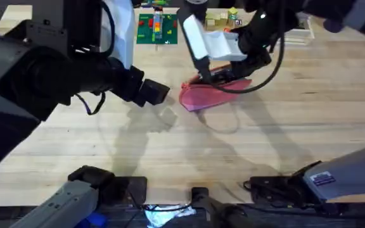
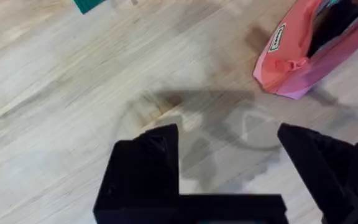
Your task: Unzip the bag, pick up the pens from the table one at a time and place them inside, then zip the bag closed.
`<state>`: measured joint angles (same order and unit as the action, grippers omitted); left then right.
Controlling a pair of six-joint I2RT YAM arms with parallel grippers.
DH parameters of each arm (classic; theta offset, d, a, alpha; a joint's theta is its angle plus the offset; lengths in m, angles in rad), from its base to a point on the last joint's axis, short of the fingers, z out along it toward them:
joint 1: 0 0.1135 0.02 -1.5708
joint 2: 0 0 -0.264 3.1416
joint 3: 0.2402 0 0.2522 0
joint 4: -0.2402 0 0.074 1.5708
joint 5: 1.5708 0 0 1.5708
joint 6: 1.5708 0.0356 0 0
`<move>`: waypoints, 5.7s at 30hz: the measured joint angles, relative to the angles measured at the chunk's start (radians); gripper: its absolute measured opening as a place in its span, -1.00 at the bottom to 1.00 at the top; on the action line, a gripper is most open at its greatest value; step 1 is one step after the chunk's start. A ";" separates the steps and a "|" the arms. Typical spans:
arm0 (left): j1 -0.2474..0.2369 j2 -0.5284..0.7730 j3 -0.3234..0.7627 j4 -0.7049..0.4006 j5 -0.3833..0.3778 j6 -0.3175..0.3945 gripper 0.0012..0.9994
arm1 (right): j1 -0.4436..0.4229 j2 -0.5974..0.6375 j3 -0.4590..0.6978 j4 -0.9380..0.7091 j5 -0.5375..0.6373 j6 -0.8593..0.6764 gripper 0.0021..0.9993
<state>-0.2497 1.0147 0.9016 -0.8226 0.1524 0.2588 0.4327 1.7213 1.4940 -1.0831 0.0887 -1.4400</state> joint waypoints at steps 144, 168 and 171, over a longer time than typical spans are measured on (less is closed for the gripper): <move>0.653 0.497 -0.246 0.117 1.146 1.022 0.99 | 0.231 -0.056 0.093 0.160 -0.261 1.157 0.99; 0.653 0.497 -0.246 0.117 1.146 1.022 0.99 | 0.252 0.180 0.093 0.164 -0.209 1.164 0.99; 0.653 0.497 -0.246 0.117 1.146 1.022 0.99 | 0.252 0.194 0.093 0.163 -0.208 1.164 0.99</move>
<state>0.4030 1.5112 0.6552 -0.7059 1.2987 1.2804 0.6846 1.9156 1.5875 -0.9202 -0.1193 -0.2764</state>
